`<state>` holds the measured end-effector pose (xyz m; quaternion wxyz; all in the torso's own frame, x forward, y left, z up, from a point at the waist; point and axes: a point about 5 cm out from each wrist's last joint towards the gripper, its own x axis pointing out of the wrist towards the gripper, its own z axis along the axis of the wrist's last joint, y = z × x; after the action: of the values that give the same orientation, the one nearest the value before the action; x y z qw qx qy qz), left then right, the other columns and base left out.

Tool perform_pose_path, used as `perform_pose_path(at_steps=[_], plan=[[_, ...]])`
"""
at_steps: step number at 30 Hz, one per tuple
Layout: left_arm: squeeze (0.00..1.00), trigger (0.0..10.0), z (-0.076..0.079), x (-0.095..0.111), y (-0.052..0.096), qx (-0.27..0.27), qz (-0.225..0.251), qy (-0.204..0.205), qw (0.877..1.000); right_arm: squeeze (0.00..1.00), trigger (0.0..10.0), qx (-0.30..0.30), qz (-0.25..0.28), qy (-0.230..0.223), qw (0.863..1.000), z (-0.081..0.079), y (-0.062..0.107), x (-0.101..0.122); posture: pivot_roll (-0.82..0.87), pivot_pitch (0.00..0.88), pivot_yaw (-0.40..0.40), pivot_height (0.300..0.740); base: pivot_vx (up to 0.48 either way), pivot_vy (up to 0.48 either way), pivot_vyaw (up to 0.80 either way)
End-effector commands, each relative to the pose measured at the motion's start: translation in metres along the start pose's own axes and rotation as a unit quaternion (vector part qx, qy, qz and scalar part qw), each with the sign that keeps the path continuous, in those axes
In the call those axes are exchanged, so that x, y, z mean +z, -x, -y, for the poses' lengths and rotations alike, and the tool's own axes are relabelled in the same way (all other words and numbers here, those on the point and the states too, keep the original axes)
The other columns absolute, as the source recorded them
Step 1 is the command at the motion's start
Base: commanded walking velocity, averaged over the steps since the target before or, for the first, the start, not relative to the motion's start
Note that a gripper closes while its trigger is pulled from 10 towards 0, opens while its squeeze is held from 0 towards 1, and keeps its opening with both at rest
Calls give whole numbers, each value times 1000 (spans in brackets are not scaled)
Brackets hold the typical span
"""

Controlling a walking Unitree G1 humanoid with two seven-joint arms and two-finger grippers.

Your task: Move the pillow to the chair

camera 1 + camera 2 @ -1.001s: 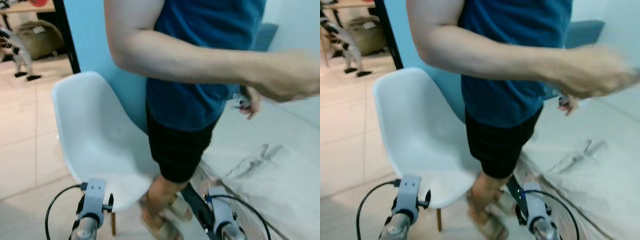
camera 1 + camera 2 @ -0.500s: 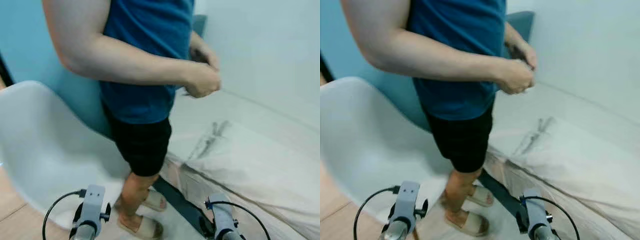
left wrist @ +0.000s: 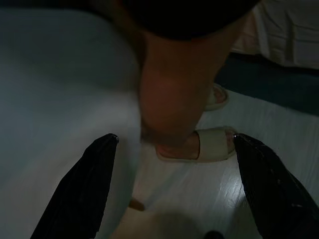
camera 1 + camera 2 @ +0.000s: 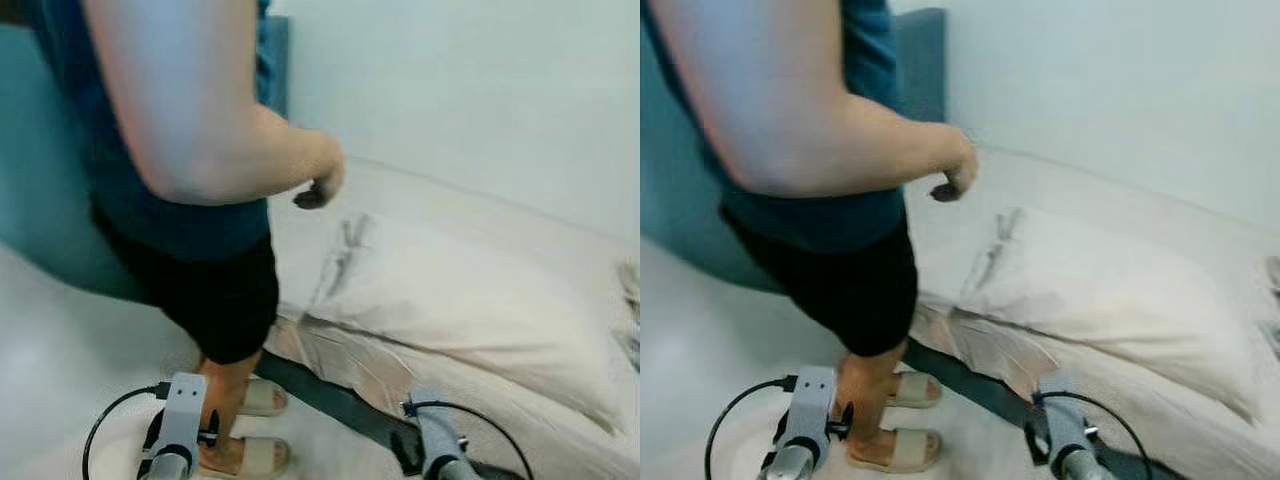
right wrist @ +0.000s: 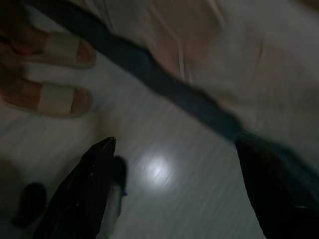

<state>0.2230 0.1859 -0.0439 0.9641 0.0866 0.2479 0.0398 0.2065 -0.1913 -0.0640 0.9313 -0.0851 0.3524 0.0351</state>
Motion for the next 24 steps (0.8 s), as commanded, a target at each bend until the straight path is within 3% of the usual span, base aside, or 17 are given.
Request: perform_pose_path(at_steps=[1, 16, 24], plan=[[0, 10000, 2, -1, 1, -7, -1, -1, 1000, 0, 10000, -6, -9, 2, 1000, 5, 2, -5, 5, 78, -17, 740, 0, 0, -800], [0, 10000, 3, -4, 0, -12, -17, 4, 1000, 0, 10000, -9, -7, 1, 1000, 4, 1, -3, 5, 66, -10, 740, 0, 0, -800], [0, 10000, 11, 0, 2, -46, 8, 9, 999, 0, 10000, -5, -5, 10, 1000, 5, 1, -3, 5, 53, -16, 740, 0, 0, -800]])
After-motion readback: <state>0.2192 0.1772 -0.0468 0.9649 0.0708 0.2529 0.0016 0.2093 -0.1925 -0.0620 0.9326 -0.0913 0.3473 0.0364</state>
